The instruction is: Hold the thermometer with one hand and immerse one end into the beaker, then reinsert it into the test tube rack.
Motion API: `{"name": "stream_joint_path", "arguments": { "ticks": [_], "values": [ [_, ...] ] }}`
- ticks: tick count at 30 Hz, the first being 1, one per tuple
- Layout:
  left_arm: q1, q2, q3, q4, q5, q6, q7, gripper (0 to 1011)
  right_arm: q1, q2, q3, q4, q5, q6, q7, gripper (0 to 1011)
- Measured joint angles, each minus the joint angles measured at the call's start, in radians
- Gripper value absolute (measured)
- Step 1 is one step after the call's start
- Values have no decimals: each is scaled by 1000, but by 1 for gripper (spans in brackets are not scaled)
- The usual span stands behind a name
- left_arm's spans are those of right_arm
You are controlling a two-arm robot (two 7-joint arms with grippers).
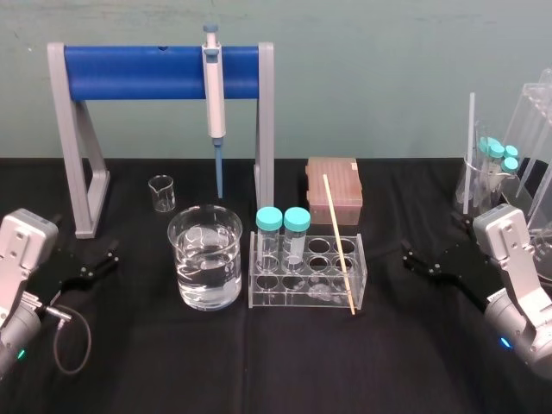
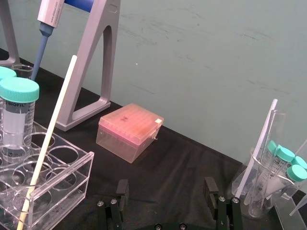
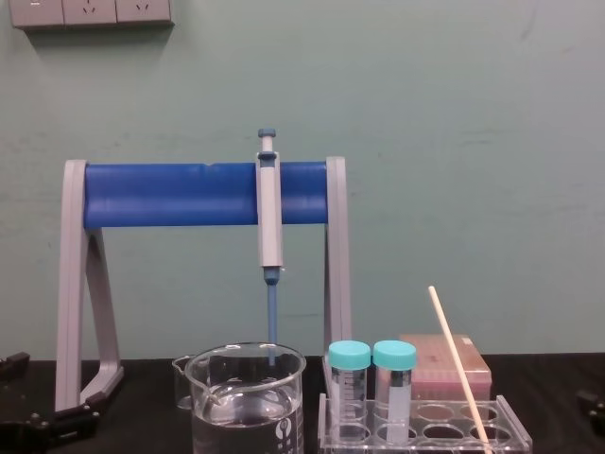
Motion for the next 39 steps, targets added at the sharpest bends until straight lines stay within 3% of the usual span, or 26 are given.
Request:
{"name": "stream_joint_path", "arguments": {
  "ticks": [5, 10, 11, 13, 16, 23, 26, 33, 39],
  "values": [
    [0, 0, 0, 0, 0, 0, 0, 1004, -4, -1, 31, -12, 33, -5, 31, 1003],
    [0, 0, 0, 0, 0, 0, 0, 1004, -3, 12, 71, -51, 100, 10, 98, 1003],
    [0, 0, 0, 0, 0, 0, 0, 1004, 1, 28, 90, -79, 145, 33, 156, 1003],
    [0, 0, 0, 0, 0, 0, 0, 1004, 3, 35, 95, -89, 162, 46, 178, 1003],
    [0, 0, 0, 0, 0, 0, 0, 1004, 28, 64, 122, -132, 248, 111, 297, 1003],
    [0, 0, 0, 0, 0, 0, 0, 1004, 121, 61, 142, -140, 360, 209, 465, 1003],
    [0, 0, 0, 0, 0, 0, 0, 1004, 165, 50, 131, -124, 382, 259, 505, 1003],
    [0, 0, 0, 0, 0, 0, 0, 1004, 340, 17, 22, -23, 375, 468, 562, 1003],
    [0, 0, 0, 0, 0, 0, 0, 1004, 432, -9, -50, 62, 368, 558, 601, 1003]
  ]
}}
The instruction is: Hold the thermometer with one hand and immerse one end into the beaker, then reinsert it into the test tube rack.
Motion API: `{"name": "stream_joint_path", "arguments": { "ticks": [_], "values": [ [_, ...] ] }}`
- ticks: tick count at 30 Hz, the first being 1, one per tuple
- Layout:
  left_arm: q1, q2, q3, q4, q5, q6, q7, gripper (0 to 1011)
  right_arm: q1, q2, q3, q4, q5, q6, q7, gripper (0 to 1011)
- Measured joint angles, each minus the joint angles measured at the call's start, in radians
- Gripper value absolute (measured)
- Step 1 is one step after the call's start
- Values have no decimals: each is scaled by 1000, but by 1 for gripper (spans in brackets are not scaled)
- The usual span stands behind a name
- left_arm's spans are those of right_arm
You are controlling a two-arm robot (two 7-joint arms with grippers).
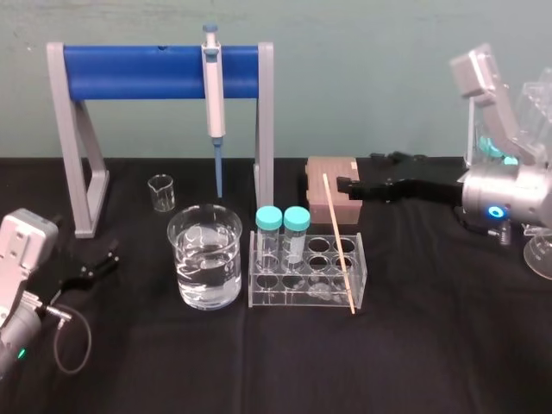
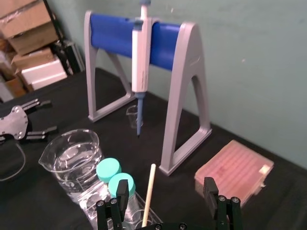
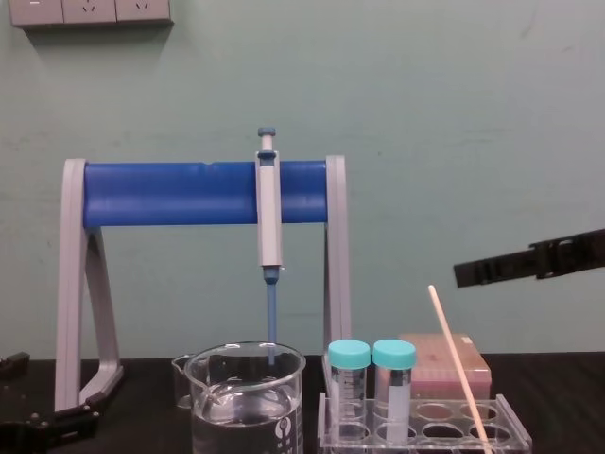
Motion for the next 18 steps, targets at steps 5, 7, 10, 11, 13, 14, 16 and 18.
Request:
{"name": "stream_joint_path", "arguments": {
  "ticks": [5, 7, 10, 11, 13, 14, 16, 18],
  "values": [
    [0, 0, 0, 0, 0, 0, 0, 1004, 35, -15, -35, 39, 3, 19, 24, 1003],
    [0, 0, 0, 0, 0, 0, 0, 1004, 44, -20, -45, 51, 5, 22, 31, 1003],
    [0, 0, 0, 0, 0, 0, 0, 1004, 59, -28, -62, 71, 7, 25, 41, 1003],
    [0, 0, 0, 0, 0, 0, 0, 1004, 65, -32, -71, 81, 7, 25, 44, 1003],
    [0, 0, 0, 0, 0, 0, 0, 1004, 73, -38, -81, 94, 7, 25, 47, 1003],
    [0, 0, 0, 0, 0, 0, 0, 1004, 76, -40, -84, 99, 8, 25, 47, 1003],
    [0, 0, 0, 0, 0, 0, 0, 1004, 81, -43, -90, 106, 8, 25, 48, 1003],
    [0, 0, 0, 0, 0, 0, 0, 1004, 86, -47, -97, 114, 9, 26, 49, 1003]
  ]
}}
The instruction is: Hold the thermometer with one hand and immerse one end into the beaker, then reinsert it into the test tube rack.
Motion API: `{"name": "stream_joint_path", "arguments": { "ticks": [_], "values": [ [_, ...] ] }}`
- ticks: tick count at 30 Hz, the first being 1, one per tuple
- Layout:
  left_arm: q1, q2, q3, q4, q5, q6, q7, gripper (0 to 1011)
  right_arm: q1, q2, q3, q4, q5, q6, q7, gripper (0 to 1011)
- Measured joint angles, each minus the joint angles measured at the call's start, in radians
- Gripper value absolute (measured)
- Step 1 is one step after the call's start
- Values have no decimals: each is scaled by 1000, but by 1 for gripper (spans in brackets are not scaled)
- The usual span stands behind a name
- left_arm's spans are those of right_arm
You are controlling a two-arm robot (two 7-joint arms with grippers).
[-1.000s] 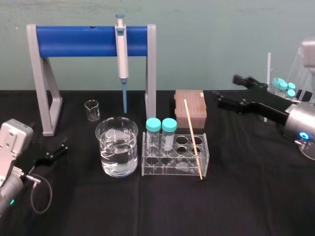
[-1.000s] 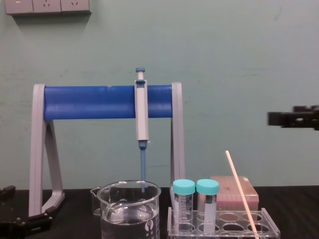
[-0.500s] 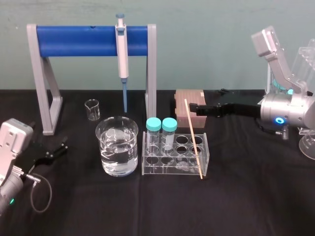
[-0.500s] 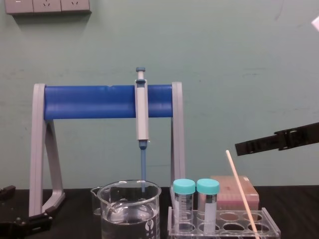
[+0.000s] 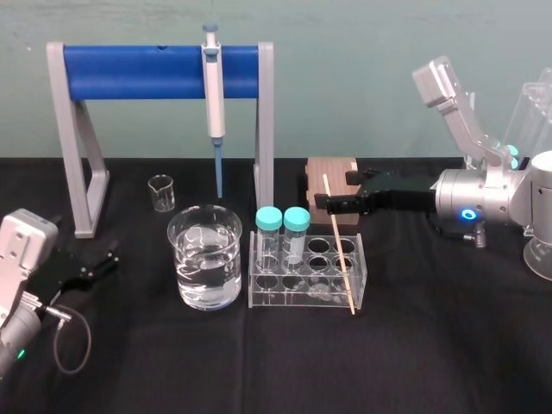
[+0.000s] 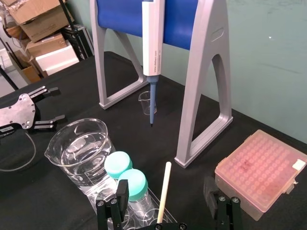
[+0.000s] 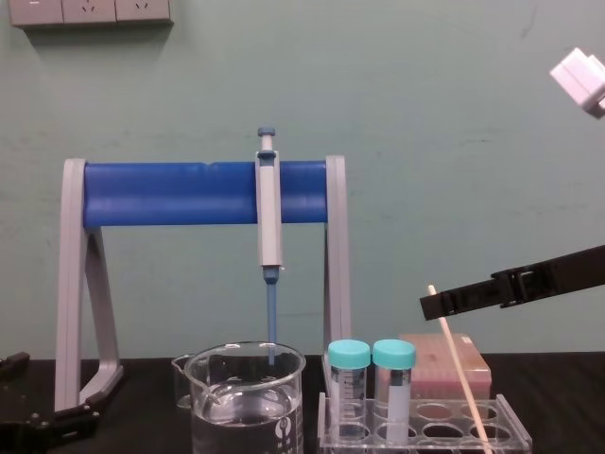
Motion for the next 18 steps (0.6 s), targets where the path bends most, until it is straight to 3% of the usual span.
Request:
{"name": "stream_joint_path", "arguments": {
  "ticks": [18],
  "values": [
    [0, 0, 0, 0, 0, 0, 0, 1004, 14, -20, -31, 36, 15, 10, -2, 1003]
  ]
}}
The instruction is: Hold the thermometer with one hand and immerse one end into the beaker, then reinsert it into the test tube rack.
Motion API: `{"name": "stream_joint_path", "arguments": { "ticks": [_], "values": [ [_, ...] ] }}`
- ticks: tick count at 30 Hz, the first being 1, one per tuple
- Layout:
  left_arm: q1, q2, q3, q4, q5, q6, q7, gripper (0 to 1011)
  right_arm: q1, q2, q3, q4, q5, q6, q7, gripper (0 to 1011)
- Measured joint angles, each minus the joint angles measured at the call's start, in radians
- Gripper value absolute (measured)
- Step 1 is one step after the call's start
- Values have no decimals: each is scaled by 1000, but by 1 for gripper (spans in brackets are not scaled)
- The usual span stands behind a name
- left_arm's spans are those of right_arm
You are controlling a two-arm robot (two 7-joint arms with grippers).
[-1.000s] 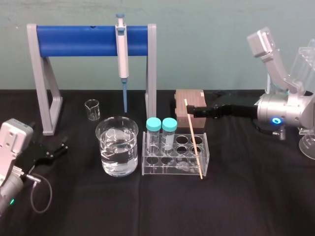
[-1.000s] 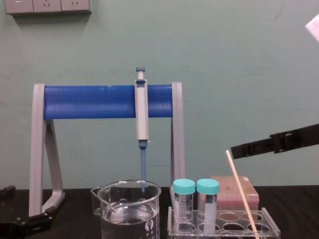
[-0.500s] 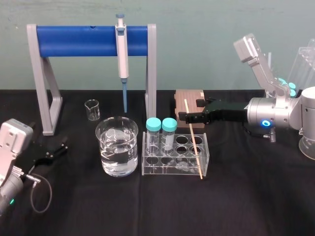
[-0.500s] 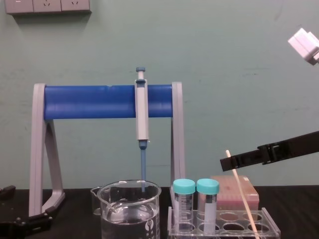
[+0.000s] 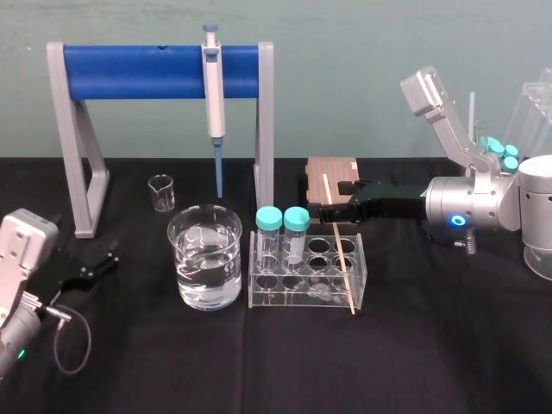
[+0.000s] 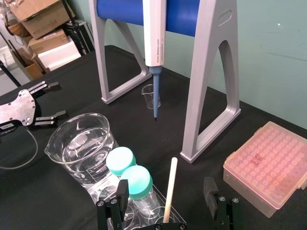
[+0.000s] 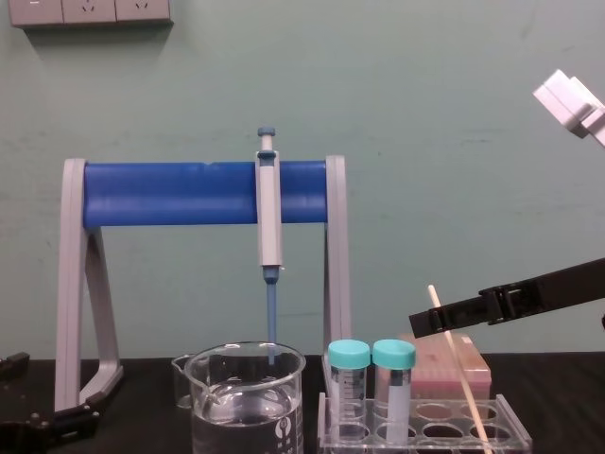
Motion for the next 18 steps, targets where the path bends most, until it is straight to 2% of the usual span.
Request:
{"name": "stream_joint_path", "arguments": {
  "ticks": [10, 18],
  "values": [
    [0, 0, 0, 0, 0, 0, 0, 1004, 0, 1, 0, -2, -1, 0, -2, 1003],
    [0, 0, 0, 0, 0, 0, 0, 1004, 0, 2, 0, -3, -1, 0, -3, 840]
  ]
}}
